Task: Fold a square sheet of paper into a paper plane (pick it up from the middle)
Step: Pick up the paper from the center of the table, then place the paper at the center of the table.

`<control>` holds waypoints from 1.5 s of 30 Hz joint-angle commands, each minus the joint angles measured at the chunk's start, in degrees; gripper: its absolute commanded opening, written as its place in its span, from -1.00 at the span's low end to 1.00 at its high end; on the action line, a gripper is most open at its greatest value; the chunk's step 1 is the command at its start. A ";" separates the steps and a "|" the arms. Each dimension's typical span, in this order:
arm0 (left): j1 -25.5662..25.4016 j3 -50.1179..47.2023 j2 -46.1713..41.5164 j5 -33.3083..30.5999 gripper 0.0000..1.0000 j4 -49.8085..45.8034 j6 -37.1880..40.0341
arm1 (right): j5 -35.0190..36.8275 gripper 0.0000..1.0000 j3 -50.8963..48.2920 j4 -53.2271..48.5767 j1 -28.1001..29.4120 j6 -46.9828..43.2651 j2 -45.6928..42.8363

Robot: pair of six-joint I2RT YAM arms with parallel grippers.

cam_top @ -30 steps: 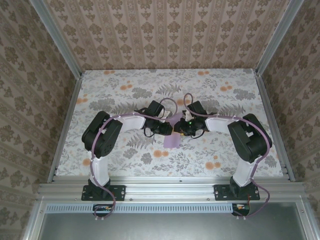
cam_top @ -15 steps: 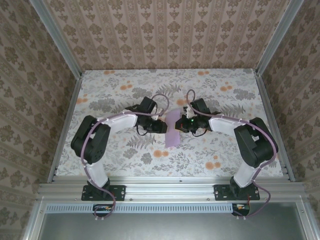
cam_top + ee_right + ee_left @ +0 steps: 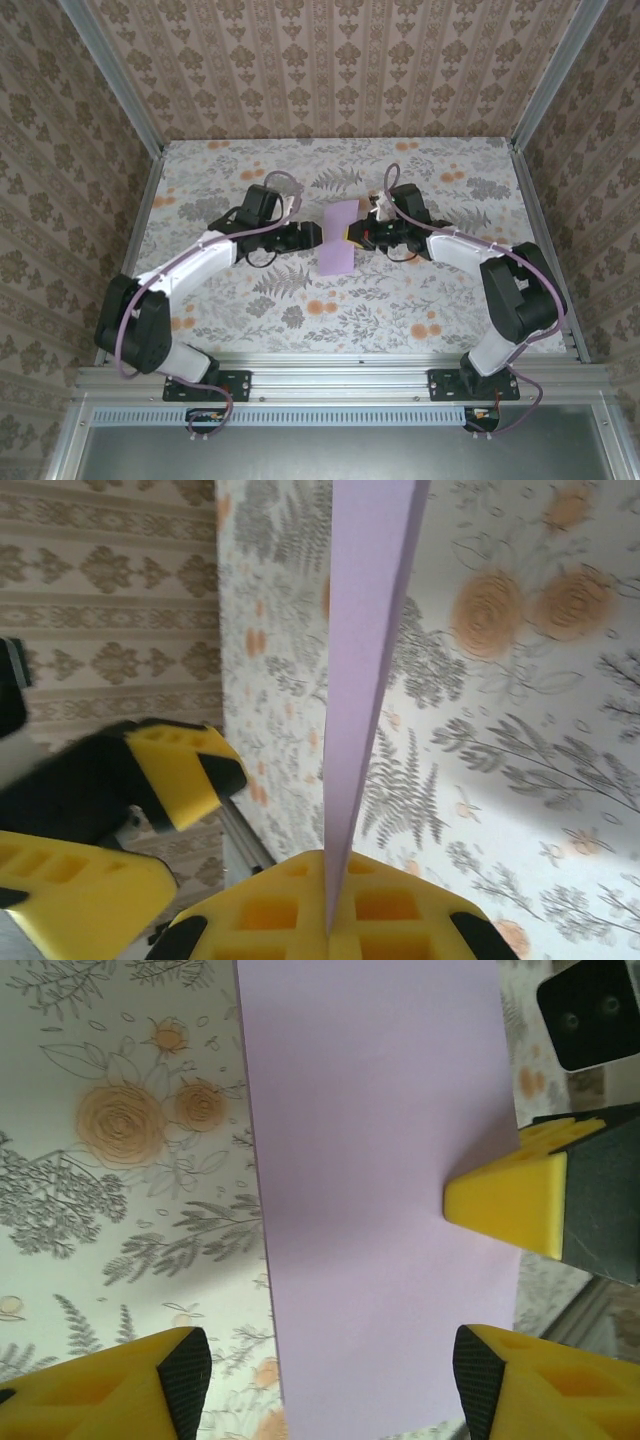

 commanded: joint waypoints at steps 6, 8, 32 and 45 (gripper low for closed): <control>0.00 -6.68 -5.03 5.30 0.36 10.66 -13.39 | -4.59 -0.99 2.09 8.96 -1.28 7.46 -2.52; 0.00 -7.27 -5.76 5.15 0.35 10.45 -13.87 | -4.59 -0.99 2.11 9.32 -1.41 7.71 -2.76; 0.53 -6.32 -7.29 10.54 -0.33 10.52 -15.86 | -5.47 -0.99 -0.46 10.73 -1.39 7.99 -4.21; 0.81 -4.71 -5.88 8.49 -0.92 4.12 -12.10 | -6.18 -0.98 -1.11 8.83 -0.91 5.43 -3.18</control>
